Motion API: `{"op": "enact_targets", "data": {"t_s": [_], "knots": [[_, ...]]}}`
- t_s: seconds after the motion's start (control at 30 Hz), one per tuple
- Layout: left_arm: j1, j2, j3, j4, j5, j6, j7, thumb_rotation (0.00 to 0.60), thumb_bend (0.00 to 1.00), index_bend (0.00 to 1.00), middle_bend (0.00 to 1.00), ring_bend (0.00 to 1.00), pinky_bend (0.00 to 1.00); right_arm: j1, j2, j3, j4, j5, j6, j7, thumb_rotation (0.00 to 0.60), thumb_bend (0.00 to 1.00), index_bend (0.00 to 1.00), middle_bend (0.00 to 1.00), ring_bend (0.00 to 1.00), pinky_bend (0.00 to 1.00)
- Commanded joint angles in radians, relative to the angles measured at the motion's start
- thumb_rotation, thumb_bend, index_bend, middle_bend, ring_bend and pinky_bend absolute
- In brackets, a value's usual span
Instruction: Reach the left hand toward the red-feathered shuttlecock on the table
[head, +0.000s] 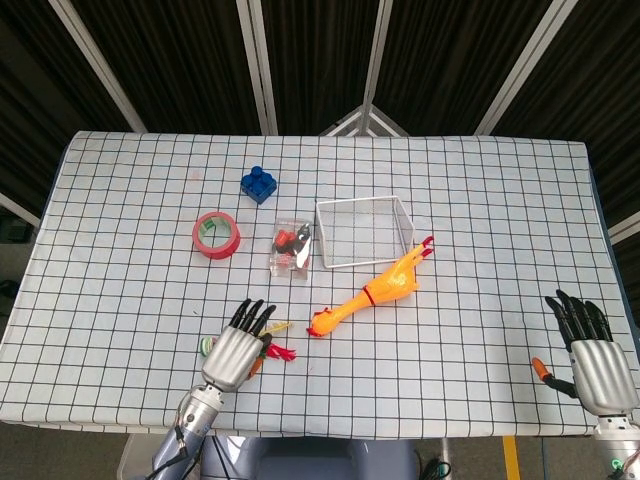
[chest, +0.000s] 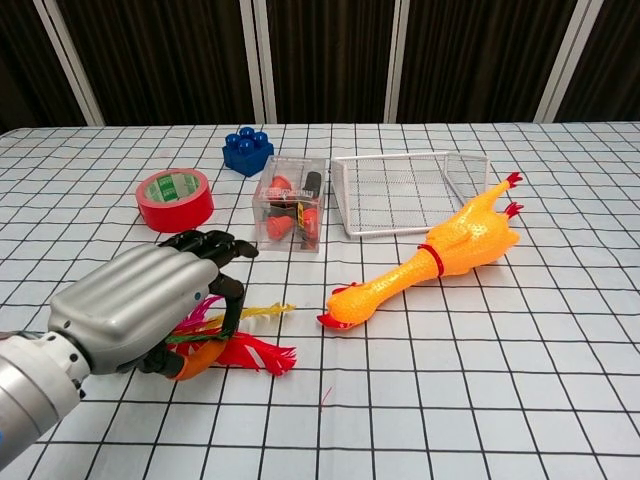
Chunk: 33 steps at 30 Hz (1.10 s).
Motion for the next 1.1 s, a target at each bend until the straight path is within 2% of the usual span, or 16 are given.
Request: {"op": "enact_targets", "data": {"t_s": [0.03, 0.33, 0.77, 1.1], "knots": [[0.000, 0.004, 0.003, -0.001, -0.001, 0.003, -0.003, 0.600, 0.59, 0.57, 0.08, 0.00, 0.00, 0.000, 0.000, 0.000, 0.000, 0.000, 0.000, 0.000, 0.600, 0.34, 0.00, 0.00, 0.00, 0.00], [-0.005, 0.037, -0.009, -0.033, 0.007, 0.032, -0.028, 0.600, 0.59, 0.57, 0.08, 0.00, 0.00, 0.001, 0.001, 0.000, 0.001, 0.002, -0.002, 0.002, 0.600, 0.34, 0.00, 0.00, 0.00, 0.00], [-0.025, 0.158, -0.104, -0.176, 0.010, 0.086, -0.082, 0.600, 0.59, 0.57, 0.08, 0.00, 0.00, 0.000, 0.000, 0.000, -0.002, 0.003, -0.002, -0.004, 0.600, 0.34, 0.00, 0.00, 0.00, 0.00], [-0.023, 0.202, -0.087, -0.170, -0.017, 0.080, -0.105, 0.600, 0.56, 0.56, 0.08, 0.00, 0.00, -0.001, -0.001, 0.000, -0.001, 0.003, -0.002, -0.008, 0.600, 0.34, 0.00, 0.00, 0.00, 0.00]]}}
